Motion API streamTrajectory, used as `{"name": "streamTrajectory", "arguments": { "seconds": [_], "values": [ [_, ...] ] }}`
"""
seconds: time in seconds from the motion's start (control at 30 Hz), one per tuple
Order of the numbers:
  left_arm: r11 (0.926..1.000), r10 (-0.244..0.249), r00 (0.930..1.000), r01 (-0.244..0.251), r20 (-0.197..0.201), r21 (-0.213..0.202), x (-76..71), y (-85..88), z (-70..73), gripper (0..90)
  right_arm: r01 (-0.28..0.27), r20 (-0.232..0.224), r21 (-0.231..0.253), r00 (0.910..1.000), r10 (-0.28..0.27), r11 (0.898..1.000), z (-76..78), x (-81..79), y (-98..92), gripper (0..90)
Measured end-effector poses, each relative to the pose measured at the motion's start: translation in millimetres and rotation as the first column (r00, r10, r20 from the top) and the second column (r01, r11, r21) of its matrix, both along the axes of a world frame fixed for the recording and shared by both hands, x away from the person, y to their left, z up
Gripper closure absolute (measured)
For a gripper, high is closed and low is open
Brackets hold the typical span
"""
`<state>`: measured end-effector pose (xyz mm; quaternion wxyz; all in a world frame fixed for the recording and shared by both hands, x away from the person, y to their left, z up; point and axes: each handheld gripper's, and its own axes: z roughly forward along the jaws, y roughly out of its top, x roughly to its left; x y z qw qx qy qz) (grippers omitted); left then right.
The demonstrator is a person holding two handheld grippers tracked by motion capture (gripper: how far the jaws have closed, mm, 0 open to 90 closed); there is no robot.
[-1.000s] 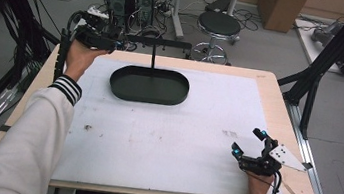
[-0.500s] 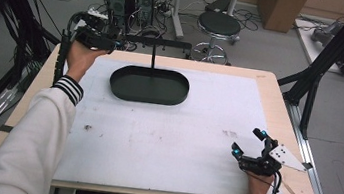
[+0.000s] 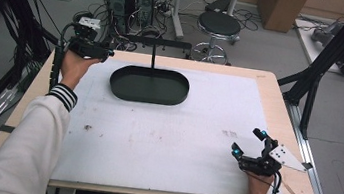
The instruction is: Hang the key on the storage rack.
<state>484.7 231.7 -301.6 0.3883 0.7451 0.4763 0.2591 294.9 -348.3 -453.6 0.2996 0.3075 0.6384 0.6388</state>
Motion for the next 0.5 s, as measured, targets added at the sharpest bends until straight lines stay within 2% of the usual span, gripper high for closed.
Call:
{"name": "streamTrajectory", "arguments": {
  "seconds": [0.3, 0.33, 0.5],
  "values": [
    [0.9999, -0.003, 0.9995, 0.003, -0.031, 0.016, 5.1, -2.0, -8.2, 48.5, 0.001, 0.0, 0.002, 1.0, -0.001, 1.0, 0.0, 0.0, 0.0, 1.0],
    [1.0, -0.001, 0.9996, 0.001, -0.029, 0.004, 5.2, -2.0, -11.4, 48.5, 0.0, 0.0, 0.001, 1.0, 0.0, 1.0, 0.0, 0.0, -0.1, 1.0],
    [0.9999, 0.0, 0.9992, 0.001, -0.039, 0.012, 5.8, -3.0, -20.8, 48.5, 0.0, -0.001, 0.002, 1.0, 0.0, 1.0, -0.1, -0.1, -0.1, 1.0]
  ]
}}
